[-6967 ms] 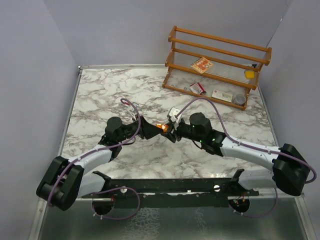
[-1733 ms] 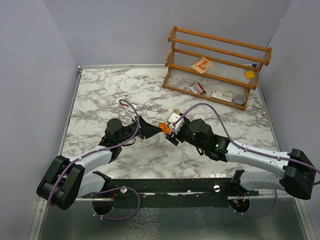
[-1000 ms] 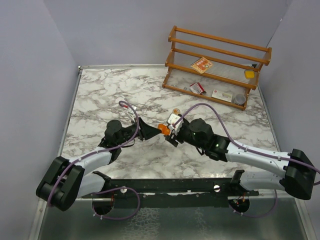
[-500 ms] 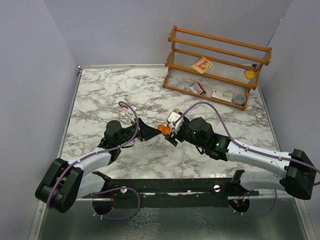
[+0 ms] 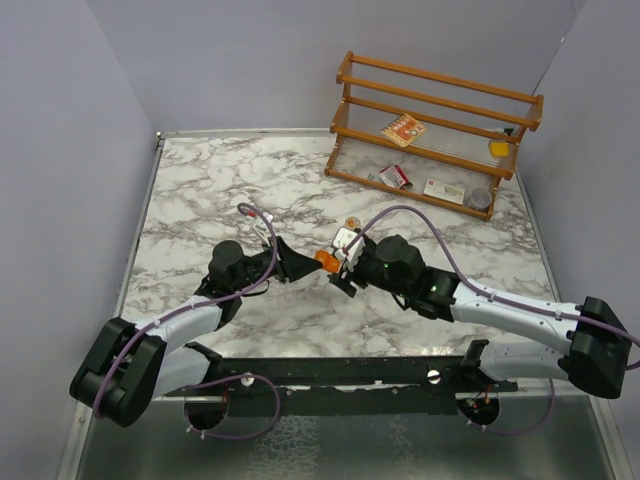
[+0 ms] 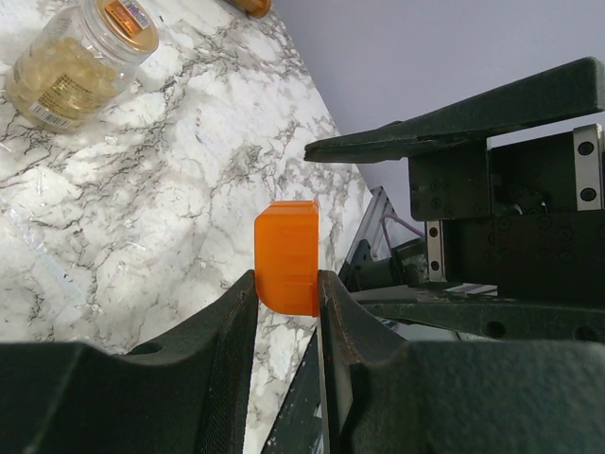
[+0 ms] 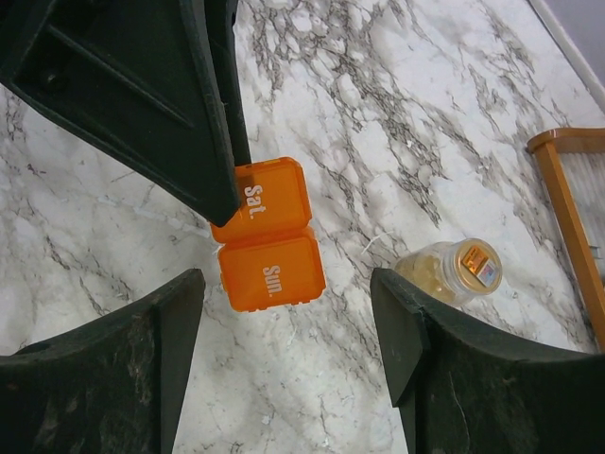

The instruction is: Sort the pills into containers

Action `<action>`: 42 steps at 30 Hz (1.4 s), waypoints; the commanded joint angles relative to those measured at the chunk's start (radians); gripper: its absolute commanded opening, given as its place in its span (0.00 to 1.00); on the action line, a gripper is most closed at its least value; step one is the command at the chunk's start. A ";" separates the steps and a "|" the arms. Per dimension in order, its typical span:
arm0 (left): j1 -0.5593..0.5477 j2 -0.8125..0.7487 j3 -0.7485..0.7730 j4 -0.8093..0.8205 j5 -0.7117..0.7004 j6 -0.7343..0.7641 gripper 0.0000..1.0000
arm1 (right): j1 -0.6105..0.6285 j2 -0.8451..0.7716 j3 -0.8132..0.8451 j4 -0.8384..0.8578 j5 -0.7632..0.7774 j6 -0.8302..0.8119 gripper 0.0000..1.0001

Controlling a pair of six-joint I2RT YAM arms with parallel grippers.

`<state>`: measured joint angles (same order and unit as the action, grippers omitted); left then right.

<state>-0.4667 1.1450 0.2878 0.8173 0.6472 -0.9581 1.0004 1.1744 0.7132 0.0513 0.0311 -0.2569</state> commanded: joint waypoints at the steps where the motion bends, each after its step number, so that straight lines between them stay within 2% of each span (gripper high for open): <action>1: -0.003 -0.031 0.018 0.004 0.028 0.001 0.00 | -0.001 0.015 0.023 0.004 -0.019 0.002 0.71; 8: -0.003 -0.039 0.020 0.002 0.031 -0.005 0.00 | -0.001 0.026 0.013 0.039 -0.011 0.003 0.71; 12: -0.003 -0.031 0.017 0.000 0.032 -0.005 0.00 | -0.001 0.034 0.014 0.057 -0.023 0.003 0.66; 14: -0.003 -0.030 0.013 0.001 0.032 -0.005 0.00 | -0.001 0.036 0.014 0.067 -0.031 0.002 0.58; 16: -0.003 -0.028 0.010 0.000 0.031 -0.004 0.00 | 0.000 0.039 0.018 0.075 -0.037 0.002 0.44; 18: -0.003 -0.028 0.005 0.000 0.032 -0.003 0.00 | 0.000 0.040 0.022 0.077 -0.042 0.002 0.39; 26: -0.003 -0.061 -0.008 0.000 0.073 0.031 0.00 | 0.000 0.017 0.033 0.038 -0.079 0.003 0.35; 32: -0.003 -0.105 -0.034 0.000 0.096 0.053 0.00 | 0.000 -0.086 0.057 -0.004 -0.119 0.037 0.35; 36: -0.003 -0.179 -0.050 0.000 0.083 0.067 0.00 | -0.001 -0.147 0.095 -0.042 -0.052 0.058 0.35; 42: -0.003 -0.195 -0.046 0.000 0.081 0.063 0.00 | 0.000 -0.183 0.096 0.022 -0.028 0.100 0.35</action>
<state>-0.4690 0.9436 0.2649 0.8520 0.6926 -0.9306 1.0126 1.0332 0.7647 -0.0162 -0.0578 -0.2024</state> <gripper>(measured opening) 0.297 0.428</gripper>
